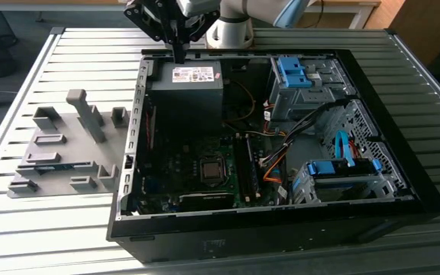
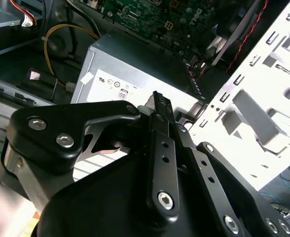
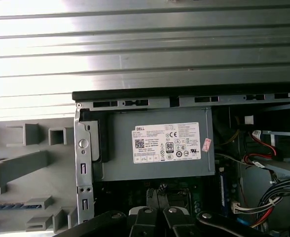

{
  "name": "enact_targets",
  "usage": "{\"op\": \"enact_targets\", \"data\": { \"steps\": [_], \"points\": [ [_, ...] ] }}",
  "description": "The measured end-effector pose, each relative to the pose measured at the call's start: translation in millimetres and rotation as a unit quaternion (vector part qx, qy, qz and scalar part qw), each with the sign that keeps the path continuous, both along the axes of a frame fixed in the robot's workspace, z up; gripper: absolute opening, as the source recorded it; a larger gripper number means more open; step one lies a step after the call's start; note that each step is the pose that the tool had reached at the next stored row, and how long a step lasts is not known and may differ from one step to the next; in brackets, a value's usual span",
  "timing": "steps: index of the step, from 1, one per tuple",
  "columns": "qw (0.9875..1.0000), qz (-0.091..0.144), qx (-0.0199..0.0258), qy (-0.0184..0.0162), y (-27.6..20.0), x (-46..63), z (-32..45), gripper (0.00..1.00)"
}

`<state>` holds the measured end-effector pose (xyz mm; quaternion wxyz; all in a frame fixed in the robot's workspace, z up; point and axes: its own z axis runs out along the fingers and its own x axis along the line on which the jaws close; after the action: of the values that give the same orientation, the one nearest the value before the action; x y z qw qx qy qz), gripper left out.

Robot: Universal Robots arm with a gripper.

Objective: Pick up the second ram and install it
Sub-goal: 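Reach for the second ram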

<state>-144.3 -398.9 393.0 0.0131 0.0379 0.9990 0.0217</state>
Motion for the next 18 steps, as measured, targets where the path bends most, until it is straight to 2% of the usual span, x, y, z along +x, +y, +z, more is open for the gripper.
{"op": "enact_targets", "data": {
  "steps": [18],
  "points": [
    [1.0000, 0.000, 0.0000, 0.0000, 0.0, -5.9, 0.0, 0.11]
  ]
}}
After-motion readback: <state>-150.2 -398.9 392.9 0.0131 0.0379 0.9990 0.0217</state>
